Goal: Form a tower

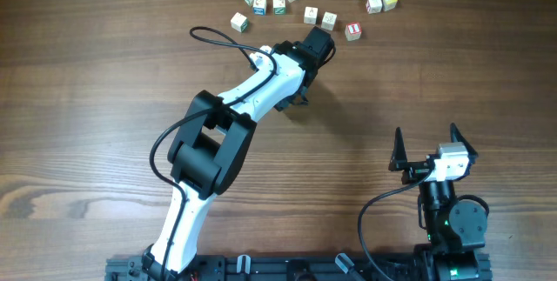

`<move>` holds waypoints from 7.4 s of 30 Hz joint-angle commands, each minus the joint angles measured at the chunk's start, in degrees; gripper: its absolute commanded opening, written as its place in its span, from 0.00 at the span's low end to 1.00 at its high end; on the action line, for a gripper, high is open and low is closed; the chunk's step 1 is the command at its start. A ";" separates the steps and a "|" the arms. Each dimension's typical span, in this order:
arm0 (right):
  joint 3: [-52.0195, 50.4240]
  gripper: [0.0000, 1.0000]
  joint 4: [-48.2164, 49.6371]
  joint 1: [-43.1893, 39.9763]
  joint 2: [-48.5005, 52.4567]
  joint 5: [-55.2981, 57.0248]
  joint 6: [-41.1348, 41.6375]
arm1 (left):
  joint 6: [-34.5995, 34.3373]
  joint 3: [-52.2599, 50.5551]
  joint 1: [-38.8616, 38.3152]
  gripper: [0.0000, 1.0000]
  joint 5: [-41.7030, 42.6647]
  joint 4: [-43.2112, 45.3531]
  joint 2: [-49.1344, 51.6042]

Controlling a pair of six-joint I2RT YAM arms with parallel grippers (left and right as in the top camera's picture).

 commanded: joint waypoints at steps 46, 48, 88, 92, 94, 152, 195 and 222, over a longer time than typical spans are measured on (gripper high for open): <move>-0.02 1.00 0.22 0.31 -0.15 -0.74 -0.68 | 14.86 -1.44 7.08 1.00 0.61 -5.97 -22.88; -0.02 1.00 0.22 0.28 -0.15 -0.74 -0.66 | 15.41 -1.44 7.08 1.00 -4.42 -11.56 -27.63; -0.02 1.00 0.22 0.31 -0.15 -0.74 -0.68 | 34.84 -35.34 7.06 1.00 -8.48 -25.68 -92.98; -0.04 1.00 0.22 0.31 -0.15 -0.74 -0.66 | 34.84 -35.34 7.06 1.00 -8.48 -25.73 -92.98; -0.02 1.00 0.52 0.28 -0.15 -0.72 -0.72 | 34.84 -35.34 7.04 1.00 -8.48 -25.73 -92.98; 93.33 0.99 -26.14 13.09 115.78 -3.37 39.08 | 34.84 -35.34 7.06 1.00 -8.48 -25.75 -92.98; 100.28 0.28 -26.38 19.52 120.48 5.51 32.74 | 34.84 -35.34 7.06 1.00 -8.48 -25.73 -92.98; 96.67 0.29 -42.36 32.92 124.43 8.92 49.09 | 34.84 -35.34 7.06 1.00 -8.48 -25.73 -92.98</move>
